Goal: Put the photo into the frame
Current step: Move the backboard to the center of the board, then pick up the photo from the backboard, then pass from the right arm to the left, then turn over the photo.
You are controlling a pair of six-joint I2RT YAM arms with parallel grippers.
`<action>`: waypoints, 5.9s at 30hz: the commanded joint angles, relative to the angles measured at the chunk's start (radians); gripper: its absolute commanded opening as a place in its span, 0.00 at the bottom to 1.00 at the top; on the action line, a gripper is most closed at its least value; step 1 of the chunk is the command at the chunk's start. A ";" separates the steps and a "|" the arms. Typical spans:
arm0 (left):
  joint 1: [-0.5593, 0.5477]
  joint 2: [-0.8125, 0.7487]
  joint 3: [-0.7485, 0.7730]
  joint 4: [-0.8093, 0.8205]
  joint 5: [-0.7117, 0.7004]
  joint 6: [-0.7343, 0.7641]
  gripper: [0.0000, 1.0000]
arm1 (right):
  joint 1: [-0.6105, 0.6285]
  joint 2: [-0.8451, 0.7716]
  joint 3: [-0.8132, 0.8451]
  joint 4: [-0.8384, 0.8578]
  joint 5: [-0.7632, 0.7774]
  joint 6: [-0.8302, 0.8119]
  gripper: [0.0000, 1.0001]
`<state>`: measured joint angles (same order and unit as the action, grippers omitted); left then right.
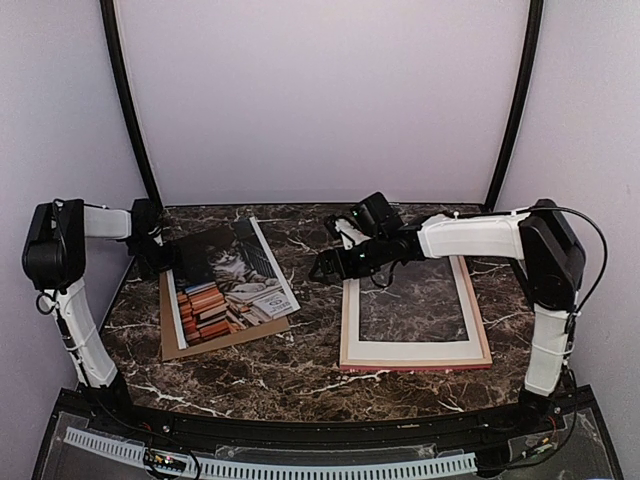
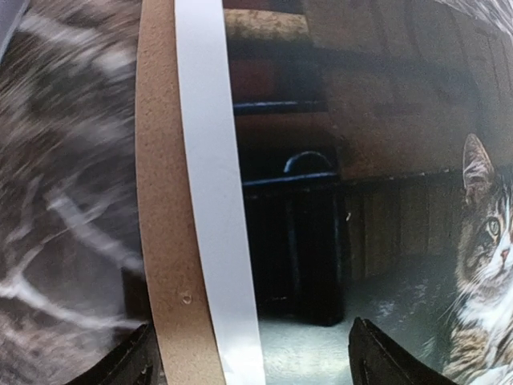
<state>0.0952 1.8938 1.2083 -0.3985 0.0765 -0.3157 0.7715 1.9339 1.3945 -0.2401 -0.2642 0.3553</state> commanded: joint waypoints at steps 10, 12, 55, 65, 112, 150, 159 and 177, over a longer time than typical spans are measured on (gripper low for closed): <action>-0.212 0.085 0.140 -0.065 -0.046 0.089 0.82 | 0.026 0.158 0.088 -0.013 0.009 0.154 0.86; -0.212 0.038 0.114 -0.042 -0.048 0.069 0.82 | 0.027 0.169 0.082 -0.010 -0.002 0.170 0.83; -0.287 -0.313 -0.421 0.245 0.171 -0.216 0.92 | 0.027 0.255 -0.045 0.233 -0.218 0.429 0.48; -0.341 -0.430 -0.420 0.280 0.101 -0.160 0.91 | 0.019 0.211 -0.049 0.296 -0.255 0.445 0.10; -1.108 -0.223 -0.126 0.450 -0.647 0.601 0.36 | -0.109 -0.108 -0.094 0.359 -0.513 0.675 0.00; -1.057 -0.360 0.348 0.443 -0.184 0.007 0.00 | -0.643 -0.623 -0.068 -0.285 -0.289 0.225 0.78; -0.957 -0.389 -0.036 0.611 -0.290 -0.587 0.00 | -0.641 -0.630 -0.235 -0.179 -0.342 0.265 0.79; -0.953 -0.345 -0.418 0.781 -0.430 -1.057 0.00 | -0.342 -0.548 -0.668 0.176 -0.231 0.474 0.80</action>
<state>-0.8581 1.6062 0.8448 0.3412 -0.2874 -1.2606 0.3759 1.3567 0.7753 -0.2066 -0.5339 0.7547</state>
